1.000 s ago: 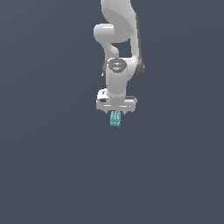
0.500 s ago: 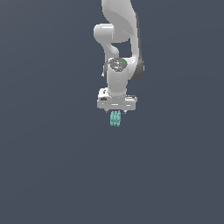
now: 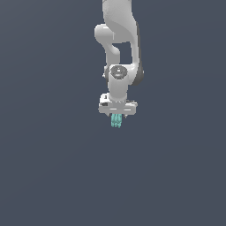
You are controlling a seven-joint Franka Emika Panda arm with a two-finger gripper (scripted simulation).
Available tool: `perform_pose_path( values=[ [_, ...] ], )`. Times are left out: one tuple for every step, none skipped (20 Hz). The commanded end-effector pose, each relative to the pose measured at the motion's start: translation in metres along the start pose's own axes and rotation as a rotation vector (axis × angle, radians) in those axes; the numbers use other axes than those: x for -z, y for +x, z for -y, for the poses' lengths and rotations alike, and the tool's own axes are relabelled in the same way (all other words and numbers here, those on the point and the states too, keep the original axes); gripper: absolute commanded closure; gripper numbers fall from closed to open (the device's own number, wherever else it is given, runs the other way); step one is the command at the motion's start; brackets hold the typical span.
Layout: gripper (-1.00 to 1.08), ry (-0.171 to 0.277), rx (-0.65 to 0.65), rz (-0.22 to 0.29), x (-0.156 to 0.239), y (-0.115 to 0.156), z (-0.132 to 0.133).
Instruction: Pick up the object and move it to a goal position.
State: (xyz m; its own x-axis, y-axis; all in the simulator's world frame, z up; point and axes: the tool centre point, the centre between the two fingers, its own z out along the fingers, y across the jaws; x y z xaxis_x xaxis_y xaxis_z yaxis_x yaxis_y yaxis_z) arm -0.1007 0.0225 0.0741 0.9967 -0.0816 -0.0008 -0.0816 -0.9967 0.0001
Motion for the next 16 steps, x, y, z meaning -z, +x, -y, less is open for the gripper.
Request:
perform_pose_path(
  values=[
    [-0.92, 0.000, 0.000, 0.000, -0.0103, -0.0003, 0.0000],
    [-0.92, 0.000, 0.000, 0.000, -0.0133, -0.0002, 0.0001],
    [-0.92, 0.000, 0.000, 0.000, -0.0157, -0.0002, 0.0001],
    [-0.92, 0.000, -0.001, -0.001, -0.0173, 0.0000, 0.0000],
    [-0.92, 0.000, -0.001, -0.001, -0.0186, 0.0001, 0.0000],
    [-0.92, 0.000, -0.001, -0.001, -0.0194, 0.0001, 0.0001],
    [-0.92, 0.000, -0.001, -0.001, -0.0196, 0.0001, 0.0001],
    [1.08, 0.000, -0.001, -0.001, -0.0196, 0.0001, 0.0001],
    [1.08, 0.000, -0.001, -0.001, -0.0196, 0.0001, 0.0001],
    [1.08, 0.000, -0.001, -0.001, -0.0196, 0.0001, 0.0001],
    [1.08, 0.000, -0.001, -0.001, -0.0196, 0.0001, 0.0001],
    [1.08, 0.000, -0.001, -0.001, -0.0196, 0.0001, 0.0001],
    [1.08, 0.000, -0.001, -0.001, -0.0196, 0.0001, 0.0001],
    [1.08, 0.000, -0.001, -0.001, -0.0196, 0.0001, 0.0001],
    [1.08, 0.000, -0.001, -0.001, -0.0196, 0.0001, 0.0001],
    [1.08, 0.000, -0.001, -0.001, -0.0196, 0.0001, 0.0001]
  ],
)
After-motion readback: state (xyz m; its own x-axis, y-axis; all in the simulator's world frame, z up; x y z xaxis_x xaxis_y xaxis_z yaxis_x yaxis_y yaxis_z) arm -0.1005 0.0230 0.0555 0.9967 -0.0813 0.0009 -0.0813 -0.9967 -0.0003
